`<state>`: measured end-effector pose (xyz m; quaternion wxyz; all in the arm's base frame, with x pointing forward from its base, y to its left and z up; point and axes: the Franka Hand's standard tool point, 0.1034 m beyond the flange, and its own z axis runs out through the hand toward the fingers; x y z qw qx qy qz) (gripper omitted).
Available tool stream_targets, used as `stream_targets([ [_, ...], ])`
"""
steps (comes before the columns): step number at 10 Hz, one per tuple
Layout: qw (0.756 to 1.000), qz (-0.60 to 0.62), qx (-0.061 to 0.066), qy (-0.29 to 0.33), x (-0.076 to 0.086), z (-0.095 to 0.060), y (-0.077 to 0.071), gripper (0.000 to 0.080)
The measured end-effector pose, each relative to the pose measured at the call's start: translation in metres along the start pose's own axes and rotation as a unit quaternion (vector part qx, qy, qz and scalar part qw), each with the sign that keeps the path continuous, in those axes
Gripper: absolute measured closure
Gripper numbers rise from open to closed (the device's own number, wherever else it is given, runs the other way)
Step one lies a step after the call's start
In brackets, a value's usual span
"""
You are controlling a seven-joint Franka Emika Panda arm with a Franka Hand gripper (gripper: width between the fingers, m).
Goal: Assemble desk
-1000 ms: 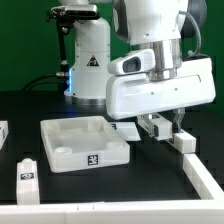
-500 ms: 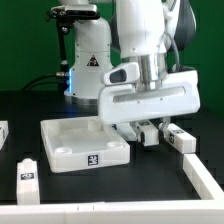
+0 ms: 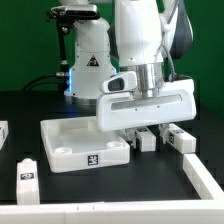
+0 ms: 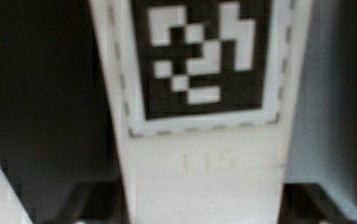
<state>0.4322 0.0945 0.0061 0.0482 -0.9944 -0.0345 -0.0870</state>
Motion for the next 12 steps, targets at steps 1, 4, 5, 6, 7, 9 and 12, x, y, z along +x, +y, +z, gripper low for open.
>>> stream_targets([
  [1, 1.0, -0.003, 0.0, -0.004, 0.0, -0.001, 0.001, 0.0275],
  [4, 0.999, -0.014, 0.006, -0.03, 0.025, -0.042, 0.015, 0.0155],
  [5, 0.999, -0.016, 0.008, -0.031, 0.038, -0.051, 0.019, 0.0155],
  [6, 0.999, -0.019, 0.01, -0.028, 0.044, -0.051, 0.016, 0.0151],
  [7, 0.999, -0.019, 0.01, -0.031, 0.04, -0.048, 0.016, 0.0151],
  [9, 0.999, -0.017, 0.01, -0.034, 0.037, -0.046, 0.017, 0.0151],
  [12, 0.998, -0.017, 0.005, -0.054, 0.026, -0.06, 0.072, 0.0151],
])
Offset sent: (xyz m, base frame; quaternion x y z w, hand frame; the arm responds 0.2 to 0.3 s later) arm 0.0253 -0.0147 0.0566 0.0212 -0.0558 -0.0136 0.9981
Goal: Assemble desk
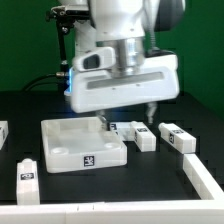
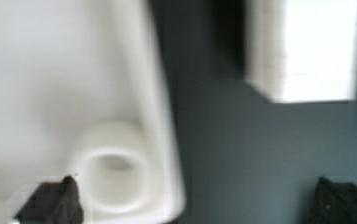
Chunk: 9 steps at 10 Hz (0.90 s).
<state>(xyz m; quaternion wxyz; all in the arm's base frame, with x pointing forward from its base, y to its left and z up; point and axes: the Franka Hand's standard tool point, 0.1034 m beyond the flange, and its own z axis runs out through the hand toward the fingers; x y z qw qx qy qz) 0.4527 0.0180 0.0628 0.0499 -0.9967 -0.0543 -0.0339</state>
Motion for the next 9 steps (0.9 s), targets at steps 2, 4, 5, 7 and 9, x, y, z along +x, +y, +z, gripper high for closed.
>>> stream_targets([
  [2, 1.0, 0.014, -0.001, -0.004, -0.007, 0.0, 0.023, 0.0151],
  [4, 1.0, 0.009, -0.001, -0.004, -0.007, 0.0, 0.019, 0.0151],
  [5, 1.0, 0.011, 0.0, -0.006, -0.008, 0.0, 0.019, 0.0151],
  [7, 1.0, 0.011, 0.002, -0.018, -0.019, 0.009, 0.018, 0.0151],
  [9, 1.0, 0.008, -0.004, -0.012, -0.027, 0.024, 0.016, 0.0151],
])
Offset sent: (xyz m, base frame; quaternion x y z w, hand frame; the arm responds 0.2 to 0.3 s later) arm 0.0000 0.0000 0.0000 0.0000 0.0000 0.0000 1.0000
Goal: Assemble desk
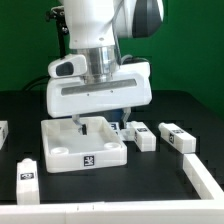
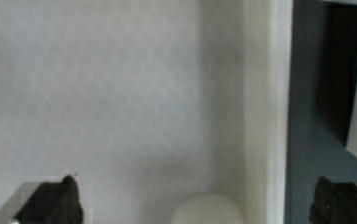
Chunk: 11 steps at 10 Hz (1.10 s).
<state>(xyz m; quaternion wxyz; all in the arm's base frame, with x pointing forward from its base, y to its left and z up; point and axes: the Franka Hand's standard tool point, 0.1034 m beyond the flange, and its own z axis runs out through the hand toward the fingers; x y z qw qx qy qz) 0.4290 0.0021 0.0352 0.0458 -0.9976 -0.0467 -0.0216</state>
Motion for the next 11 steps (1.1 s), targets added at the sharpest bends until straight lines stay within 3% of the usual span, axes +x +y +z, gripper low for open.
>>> stream_targets([
  [3, 1.0, -0.011, -0.01, 0.024, 0.003, 0.01, -0.003, 0.0151],
  [4, 0.998, -0.036, -0.023, 0.047, -0.028, 0.019, -0.015, 0.0151],
  [5, 0.998, -0.055, -0.019, 0.03, -0.041, 0.022, -0.02, 0.0151],
  [7, 0.995, -0.094, -0.015, 0.021, -0.032, 0.025, -0.042, 0.0151],
  [8, 0.996, -0.087, -0.018, 0.02, -0.031, 0.025, -0.035, 0.0151],
  [11, 0.996, -0.087, -0.017, 0.019, -0.032, 0.026, -0.035, 0.0151],
])
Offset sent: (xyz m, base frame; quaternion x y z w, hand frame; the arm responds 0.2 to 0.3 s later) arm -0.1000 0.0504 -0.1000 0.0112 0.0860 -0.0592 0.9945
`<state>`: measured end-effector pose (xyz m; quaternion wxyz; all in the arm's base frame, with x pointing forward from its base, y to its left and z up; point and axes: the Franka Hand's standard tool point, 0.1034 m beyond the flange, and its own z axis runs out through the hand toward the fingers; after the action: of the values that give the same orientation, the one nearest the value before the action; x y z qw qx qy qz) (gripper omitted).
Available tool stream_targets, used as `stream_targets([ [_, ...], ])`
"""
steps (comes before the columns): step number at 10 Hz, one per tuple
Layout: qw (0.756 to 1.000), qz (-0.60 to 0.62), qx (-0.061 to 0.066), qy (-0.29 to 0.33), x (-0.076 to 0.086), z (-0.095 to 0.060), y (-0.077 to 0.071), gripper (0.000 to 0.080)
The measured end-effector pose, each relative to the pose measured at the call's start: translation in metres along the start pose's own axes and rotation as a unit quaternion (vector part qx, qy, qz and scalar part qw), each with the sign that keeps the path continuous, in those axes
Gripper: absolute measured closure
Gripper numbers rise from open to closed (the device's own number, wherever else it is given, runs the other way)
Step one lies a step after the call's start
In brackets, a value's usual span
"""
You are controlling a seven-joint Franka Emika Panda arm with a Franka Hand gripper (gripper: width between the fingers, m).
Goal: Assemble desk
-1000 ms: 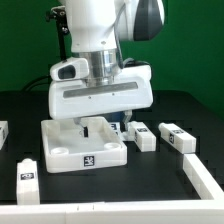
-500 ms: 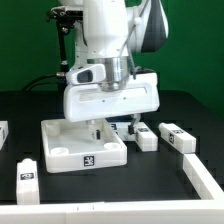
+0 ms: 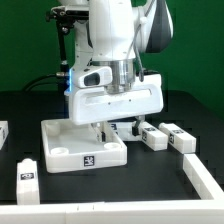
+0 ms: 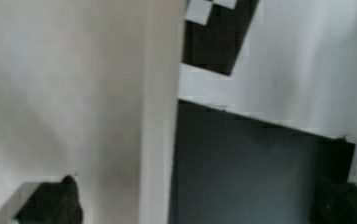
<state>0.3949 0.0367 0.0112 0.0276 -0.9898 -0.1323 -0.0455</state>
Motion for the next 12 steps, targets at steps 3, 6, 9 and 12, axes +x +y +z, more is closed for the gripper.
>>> stream_targets([
  [3, 1.0, 0.0, 0.0, 0.0, 0.0, 0.0, 0.0, 0.036],
  [6, 1.0, 0.0, 0.0, 0.0, 0.0, 0.0, 0.0, 0.0542],
  [9, 0.998, -0.056, 0.008, -0.006, 0.022, -0.014, 0.002, 0.0747],
  [12, 0.986, -0.168, 0.004, -0.001, 0.035, -0.03, -0.013, 0.0747],
])
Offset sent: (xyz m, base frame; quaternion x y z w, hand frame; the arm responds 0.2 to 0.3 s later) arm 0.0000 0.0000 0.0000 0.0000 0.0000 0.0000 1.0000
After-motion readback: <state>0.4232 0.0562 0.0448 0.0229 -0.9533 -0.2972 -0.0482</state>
